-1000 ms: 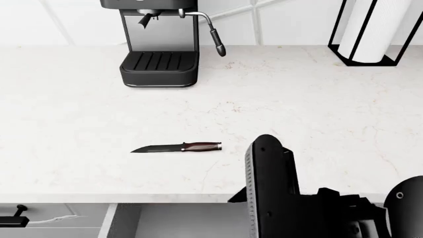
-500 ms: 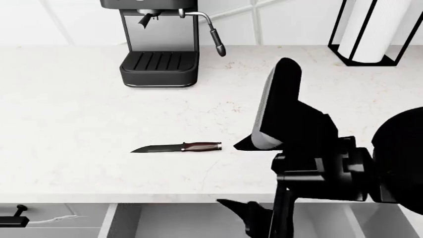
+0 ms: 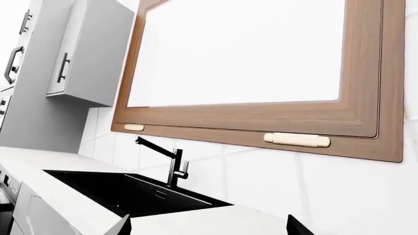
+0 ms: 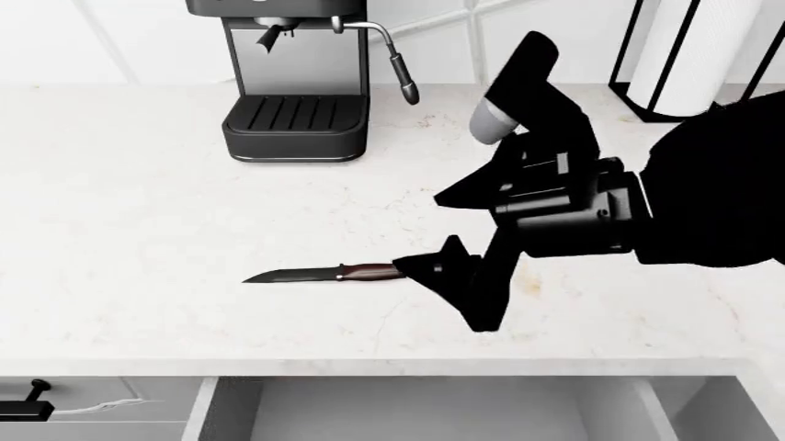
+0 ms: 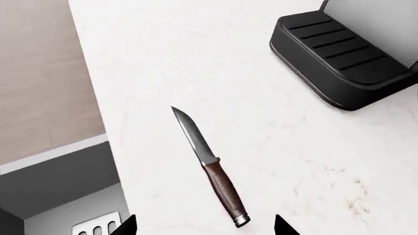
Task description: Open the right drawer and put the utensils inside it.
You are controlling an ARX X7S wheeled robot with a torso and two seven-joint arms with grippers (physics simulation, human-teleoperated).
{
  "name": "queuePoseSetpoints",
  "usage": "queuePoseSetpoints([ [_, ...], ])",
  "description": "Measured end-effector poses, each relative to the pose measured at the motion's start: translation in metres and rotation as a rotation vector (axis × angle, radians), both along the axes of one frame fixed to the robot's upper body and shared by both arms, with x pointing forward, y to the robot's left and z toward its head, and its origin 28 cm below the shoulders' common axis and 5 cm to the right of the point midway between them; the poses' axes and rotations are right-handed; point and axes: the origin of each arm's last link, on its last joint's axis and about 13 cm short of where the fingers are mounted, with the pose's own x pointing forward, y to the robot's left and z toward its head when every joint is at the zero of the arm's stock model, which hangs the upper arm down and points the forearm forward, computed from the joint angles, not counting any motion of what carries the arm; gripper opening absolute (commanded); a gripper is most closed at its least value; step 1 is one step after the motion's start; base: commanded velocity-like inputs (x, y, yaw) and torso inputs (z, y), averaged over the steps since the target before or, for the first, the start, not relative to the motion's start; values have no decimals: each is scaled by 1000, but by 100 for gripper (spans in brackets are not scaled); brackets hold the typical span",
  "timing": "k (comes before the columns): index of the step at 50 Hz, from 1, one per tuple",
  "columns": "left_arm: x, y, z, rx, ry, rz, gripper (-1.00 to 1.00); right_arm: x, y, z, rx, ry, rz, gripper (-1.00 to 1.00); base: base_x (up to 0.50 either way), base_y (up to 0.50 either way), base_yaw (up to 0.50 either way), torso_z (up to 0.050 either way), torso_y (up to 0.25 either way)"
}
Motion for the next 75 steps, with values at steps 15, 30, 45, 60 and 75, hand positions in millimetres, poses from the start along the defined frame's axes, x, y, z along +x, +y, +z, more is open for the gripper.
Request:
queuePoseSetpoints([
  [15,-1,0,0,5,4,7,100,22,9,-2,-42,6,76,100,0,0,0,0,0],
  [30,-2,1,0,7,4,13,100,36,20,8,-78,-47,151,100,0,0,0,0,0],
  [45,-2,2,0,10,7,19,100,57,29,2,-30,10,146,100,0,0,0,0,0],
  [60,-2,2,0,12,12,23,100,70,33,-10,-26,104,161,100,0,0,0,0,0],
  [75,-2,2,-1,12,17,25,100,81,37,-19,-52,92,150,100,0,0,0,0,0],
])
